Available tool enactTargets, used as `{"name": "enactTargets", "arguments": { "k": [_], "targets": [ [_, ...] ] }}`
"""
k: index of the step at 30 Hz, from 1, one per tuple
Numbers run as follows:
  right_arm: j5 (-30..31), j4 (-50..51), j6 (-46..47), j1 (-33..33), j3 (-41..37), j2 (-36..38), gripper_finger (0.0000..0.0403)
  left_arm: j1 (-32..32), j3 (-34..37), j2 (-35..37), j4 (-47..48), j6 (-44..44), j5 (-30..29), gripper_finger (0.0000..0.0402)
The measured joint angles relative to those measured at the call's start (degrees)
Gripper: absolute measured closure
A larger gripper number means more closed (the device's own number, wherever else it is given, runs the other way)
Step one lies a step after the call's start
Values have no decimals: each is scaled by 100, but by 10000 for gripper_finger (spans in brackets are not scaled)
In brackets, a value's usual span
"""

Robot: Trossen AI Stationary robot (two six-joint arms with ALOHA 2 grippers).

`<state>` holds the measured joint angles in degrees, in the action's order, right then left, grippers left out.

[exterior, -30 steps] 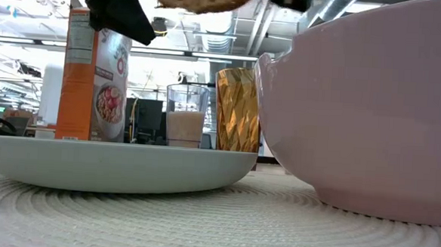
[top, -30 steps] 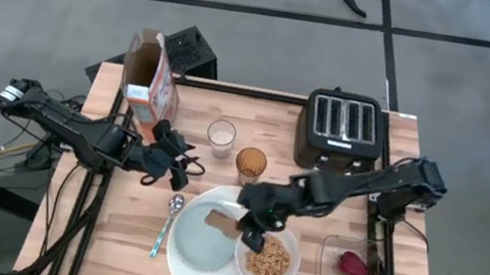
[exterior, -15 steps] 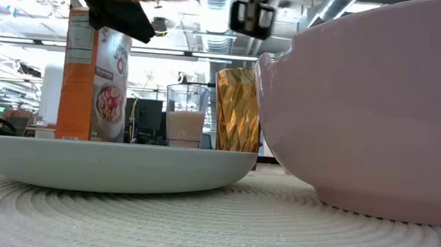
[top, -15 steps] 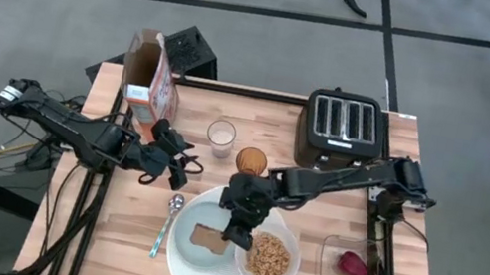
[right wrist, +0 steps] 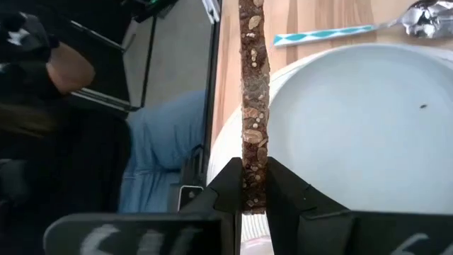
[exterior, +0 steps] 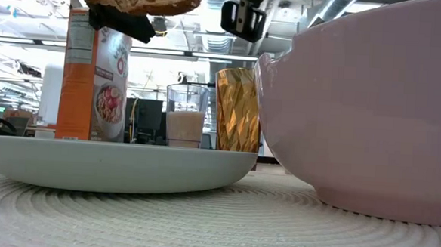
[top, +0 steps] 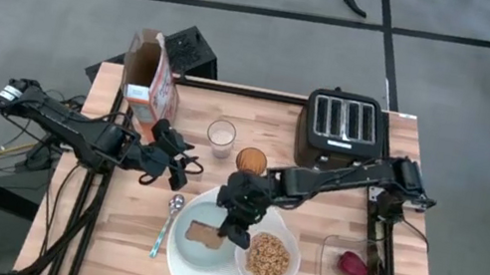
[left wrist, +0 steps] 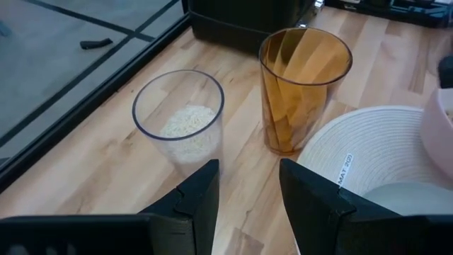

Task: Arrange a breakfast setting
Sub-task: Put the toasted bread on the gray plate

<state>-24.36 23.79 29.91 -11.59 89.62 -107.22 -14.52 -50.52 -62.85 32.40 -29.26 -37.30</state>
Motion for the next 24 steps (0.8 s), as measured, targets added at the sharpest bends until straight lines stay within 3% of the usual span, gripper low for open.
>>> {"name": "enactTargets", "arguments": {
  "k": [7, 11, 24],
  "targets": [
    [643, 208, -62, -151, -1, -46, 340, 0, 0, 0, 0, -201, 0, 265],
    [671, 296, -85, -105, -15, -304, 340, 0, 2, 0, 0, -204, 5, 265],
    [-169, 42, -130, 1, -8, -891, 340, 2, 7, -4, 107, -203, -5, 265]
  ]
}}
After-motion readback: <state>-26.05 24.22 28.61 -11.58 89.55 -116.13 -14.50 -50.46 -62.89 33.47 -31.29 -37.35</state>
